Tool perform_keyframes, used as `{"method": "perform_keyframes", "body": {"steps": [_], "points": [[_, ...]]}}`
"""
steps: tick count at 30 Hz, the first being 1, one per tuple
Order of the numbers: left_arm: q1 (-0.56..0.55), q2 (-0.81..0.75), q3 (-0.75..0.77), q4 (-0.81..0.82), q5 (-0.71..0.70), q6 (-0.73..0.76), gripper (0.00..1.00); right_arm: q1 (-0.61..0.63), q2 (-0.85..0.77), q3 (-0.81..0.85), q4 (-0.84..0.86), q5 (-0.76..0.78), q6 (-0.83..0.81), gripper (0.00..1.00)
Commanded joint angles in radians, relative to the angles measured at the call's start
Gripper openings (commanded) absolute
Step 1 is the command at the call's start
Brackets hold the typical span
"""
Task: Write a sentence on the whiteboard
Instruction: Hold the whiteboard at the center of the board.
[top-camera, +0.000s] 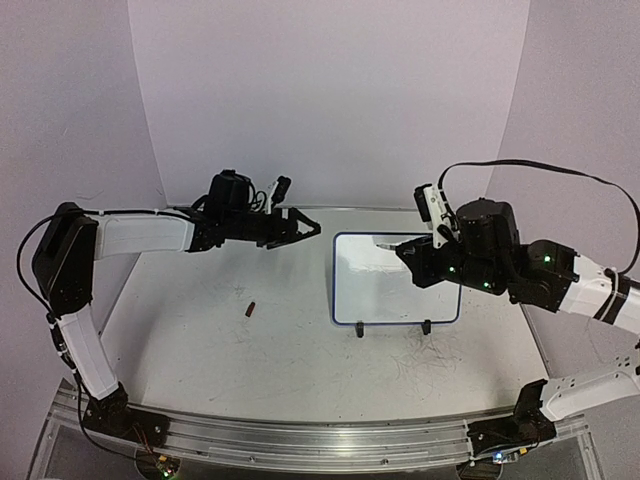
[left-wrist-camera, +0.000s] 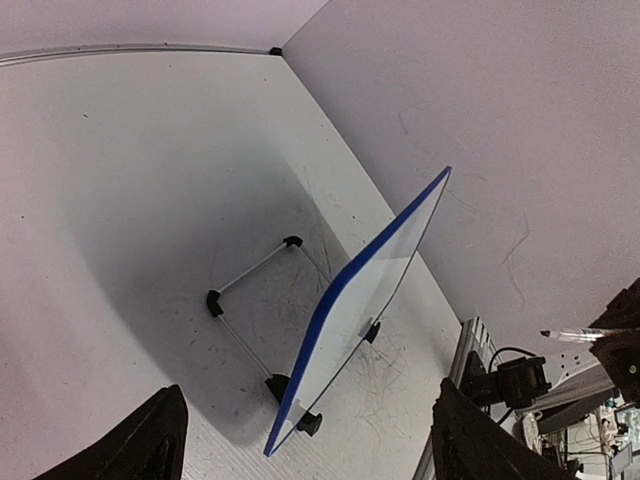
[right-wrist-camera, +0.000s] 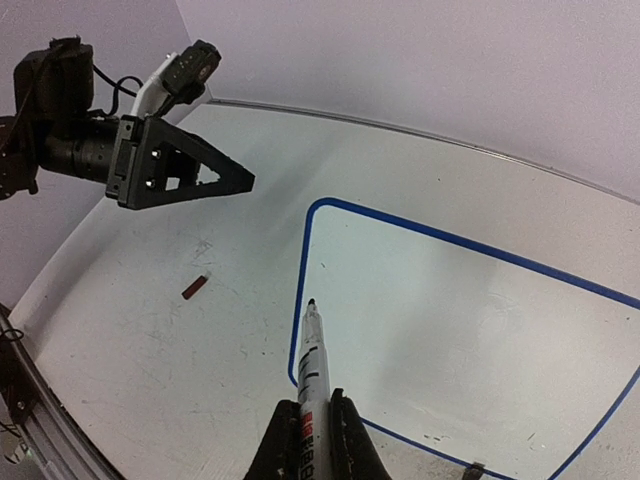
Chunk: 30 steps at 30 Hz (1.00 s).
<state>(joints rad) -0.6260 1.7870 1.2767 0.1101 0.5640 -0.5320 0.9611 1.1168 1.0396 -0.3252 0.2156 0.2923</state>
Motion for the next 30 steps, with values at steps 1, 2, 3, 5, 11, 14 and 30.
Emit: {"method": "perform_keyframes", "body": {"steps": [1,2,3,5,11,14,30], "points": [[-0.001,0.014,0.056,0.064,0.128,0.07,0.83,0.002,-0.034,-0.059,0.097,0.049,-0.08,0.0],[0.0,0.01,0.044,0.079,0.145,0.068,0.82,0.002,-0.036,-0.069,0.114,0.047,-0.115,0.0],[-0.001,0.001,0.027,0.099,0.157,0.061,0.82,0.003,-0.036,-0.082,0.136,0.053,-0.136,0.0],[-0.001,-0.015,-0.009,0.138,0.172,0.051,0.8,0.003,-0.032,-0.108,0.179,0.044,-0.18,0.0],[-0.011,0.016,-0.037,0.2,0.22,0.022,0.74,0.003,0.019,-0.193,0.373,-0.026,-0.252,0.0],[-0.025,0.055,-0.036,0.218,0.228,0.008,0.7,0.005,0.056,-0.211,0.435,-0.027,-0.278,0.0],[-0.094,0.182,0.0,0.265,0.176,-0.01,0.54,0.006,0.18,-0.281,0.711,0.034,-0.368,0.0]]}}
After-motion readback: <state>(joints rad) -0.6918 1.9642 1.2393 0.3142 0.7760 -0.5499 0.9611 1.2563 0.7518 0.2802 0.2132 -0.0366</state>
